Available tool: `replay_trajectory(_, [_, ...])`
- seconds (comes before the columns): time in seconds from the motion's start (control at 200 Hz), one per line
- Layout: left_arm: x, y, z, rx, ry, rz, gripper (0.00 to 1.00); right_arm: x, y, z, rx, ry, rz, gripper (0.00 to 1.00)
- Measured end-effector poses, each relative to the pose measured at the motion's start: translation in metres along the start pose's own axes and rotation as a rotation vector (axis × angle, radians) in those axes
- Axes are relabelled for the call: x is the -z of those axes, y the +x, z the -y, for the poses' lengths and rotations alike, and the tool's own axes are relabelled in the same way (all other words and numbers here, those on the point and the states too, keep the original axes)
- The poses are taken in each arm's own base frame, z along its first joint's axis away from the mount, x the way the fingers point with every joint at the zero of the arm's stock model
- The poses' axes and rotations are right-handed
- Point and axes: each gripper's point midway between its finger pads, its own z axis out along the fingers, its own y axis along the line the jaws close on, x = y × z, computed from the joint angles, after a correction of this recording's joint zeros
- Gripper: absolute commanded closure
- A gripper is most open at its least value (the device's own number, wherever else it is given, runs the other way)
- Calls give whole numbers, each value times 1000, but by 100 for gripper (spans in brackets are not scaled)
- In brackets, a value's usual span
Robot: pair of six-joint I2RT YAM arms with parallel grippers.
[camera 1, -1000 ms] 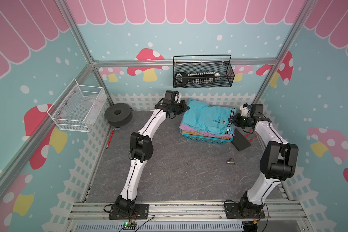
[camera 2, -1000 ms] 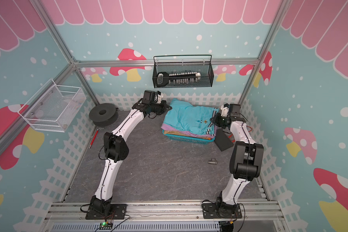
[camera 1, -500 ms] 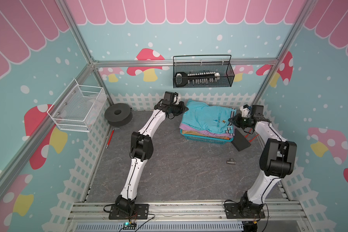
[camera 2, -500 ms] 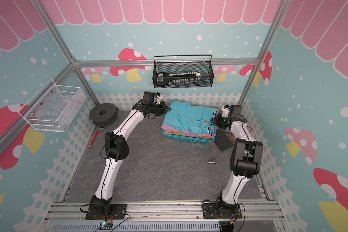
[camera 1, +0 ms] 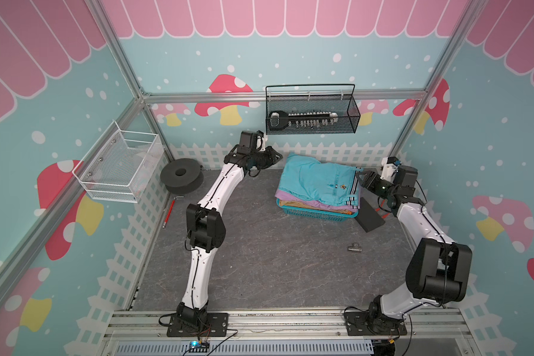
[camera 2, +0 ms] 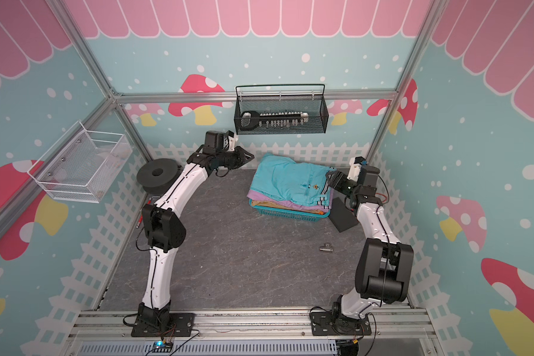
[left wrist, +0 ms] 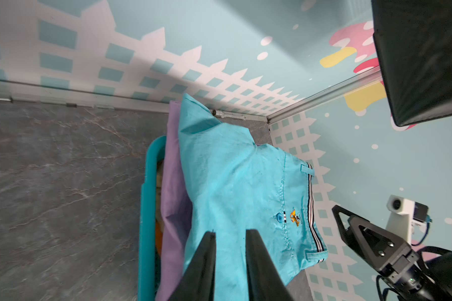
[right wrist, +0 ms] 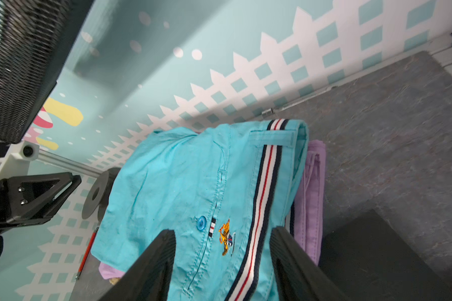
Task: Put the folded long pants in the basket
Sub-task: Place the long pant in the basket.
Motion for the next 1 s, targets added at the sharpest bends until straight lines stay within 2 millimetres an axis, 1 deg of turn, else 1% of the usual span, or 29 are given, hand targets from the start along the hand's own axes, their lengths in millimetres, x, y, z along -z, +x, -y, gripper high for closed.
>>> replay_trajectory(0.075, [7, -2, 8, -35, 28, 21, 80, 4, -5, -3, 3, -13, 44, 44])
replay_trajectory(0.17, [9, -6, 32, -91, 105, 42, 87, 2, -9, -6, -18, -50, 70, 59])
replay_trajectory(0.215, [8, -4, 42, -102, 140, 37, 91, -1, -10, -10, -21, -82, 77, 68])
replay_trajectory(0.265, [6, -1, 53, -123, 180, 31, 92, -5, -10, -13, -44, -111, 79, 73])
replay_trajectory(0.36, [2, 7, 72, -148, 255, 16, 94, -18, 0, -22, -53, -156, 55, 77])
replay_trajectory(0.405, [0, 11, 78, -157, 289, 11, 94, -25, 7, -27, -63, -173, 36, 82])
replay_trajectory(0.465, [-5, 18, 84, -157, 326, 2, 94, -36, 17, -34, -71, -195, 7, 84])
replay_trajectory(0.525, [-12, 26, 84, -145, 348, -14, 95, -49, 26, -41, -76, -218, -23, 88])
replay_trajectory(0.61, [-24, 33, 83, -133, 372, -29, 96, -65, 35, -50, -81, -243, -52, 90])
replay_trajectory(0.69, [-40, 38, 75, -109, 381, -44, 96, -76, 39, -59, -79, -261, -68, 92])
replay_trajectory(0.856, [-79, 42, 53, -38, 388, -62, 95, -93, 36, -66, -75, -277, -63, 94])
replay_trajectory(1.001, [-101, 35, 47, -2, 417, -43, 92, -107, 32, -63, -87, -267, -56, 95])
